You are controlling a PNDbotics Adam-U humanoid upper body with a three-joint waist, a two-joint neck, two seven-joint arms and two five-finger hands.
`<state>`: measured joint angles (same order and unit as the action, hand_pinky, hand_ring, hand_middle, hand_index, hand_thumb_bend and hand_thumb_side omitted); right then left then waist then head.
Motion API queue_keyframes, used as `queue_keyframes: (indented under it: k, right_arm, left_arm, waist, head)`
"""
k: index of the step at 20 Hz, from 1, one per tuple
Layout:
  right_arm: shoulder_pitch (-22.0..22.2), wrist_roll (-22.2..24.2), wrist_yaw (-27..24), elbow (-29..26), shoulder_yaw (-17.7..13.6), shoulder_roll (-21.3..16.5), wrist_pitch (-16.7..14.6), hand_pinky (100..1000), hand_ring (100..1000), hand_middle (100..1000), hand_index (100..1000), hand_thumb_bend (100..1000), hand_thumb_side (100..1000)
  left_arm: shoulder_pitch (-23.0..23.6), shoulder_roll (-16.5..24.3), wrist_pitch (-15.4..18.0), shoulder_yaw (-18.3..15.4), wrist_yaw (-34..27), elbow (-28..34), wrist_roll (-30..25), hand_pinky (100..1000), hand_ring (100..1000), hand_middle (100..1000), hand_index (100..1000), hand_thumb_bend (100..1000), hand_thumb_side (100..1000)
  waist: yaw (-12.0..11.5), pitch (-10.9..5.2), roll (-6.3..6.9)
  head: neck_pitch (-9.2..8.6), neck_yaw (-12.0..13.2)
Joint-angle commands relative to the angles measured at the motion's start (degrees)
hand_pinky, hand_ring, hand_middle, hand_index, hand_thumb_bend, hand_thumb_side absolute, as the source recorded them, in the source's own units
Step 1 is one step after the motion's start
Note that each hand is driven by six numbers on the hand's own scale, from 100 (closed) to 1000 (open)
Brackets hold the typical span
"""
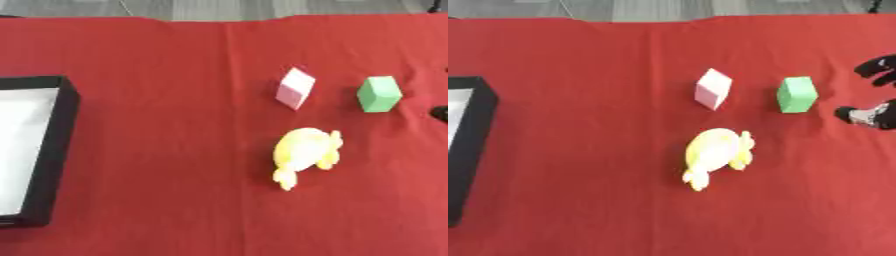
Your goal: Pick up the objects with one hand, pass them to the other hand, and then place them into the box on the other side of the table.
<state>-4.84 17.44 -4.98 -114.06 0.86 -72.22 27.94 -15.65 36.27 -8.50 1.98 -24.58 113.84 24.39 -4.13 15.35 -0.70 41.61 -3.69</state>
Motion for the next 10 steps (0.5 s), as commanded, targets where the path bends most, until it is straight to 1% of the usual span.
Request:
queue_keyframes:
  k: [1,5,10]
  right_arm:
    - [-1.62,3.23,0.50,-0.53,0.06,-3.63,0.01,957,900,888,918,441,325]
    - [-4.13,4.98,0.92,-0.53,0.96,-4.28,1.02,957,900,879,915,467,291]
    - [-6.56,5.30,1.10,-0.53,1.85,-4.30,2.76,958,903,883,915,478,258]
  left_arm:
    - [-0.81,2.02,-0.17,-0.31,0.33,0.75,0.02,822,850,578,718,100,632]
    - [-1.06,1.98,-0.28,-0.13,0.26,0.75,-0.11,822,850,579,718,100,634]
    - [-1.15,1.88,-0.50,0.03,0.34,0.75,-0.21,822,851,579,718,100,638]
  waist:
    - [-0.16,-1.96,-0.83]
    - [-0.45,-1.92,-0.97]
    - [-0.78,-1.66,-1.06]
  head:
    - [-0.75,0.32]
    - [-0.92,0.25]
    - [-1.11,-0.07]
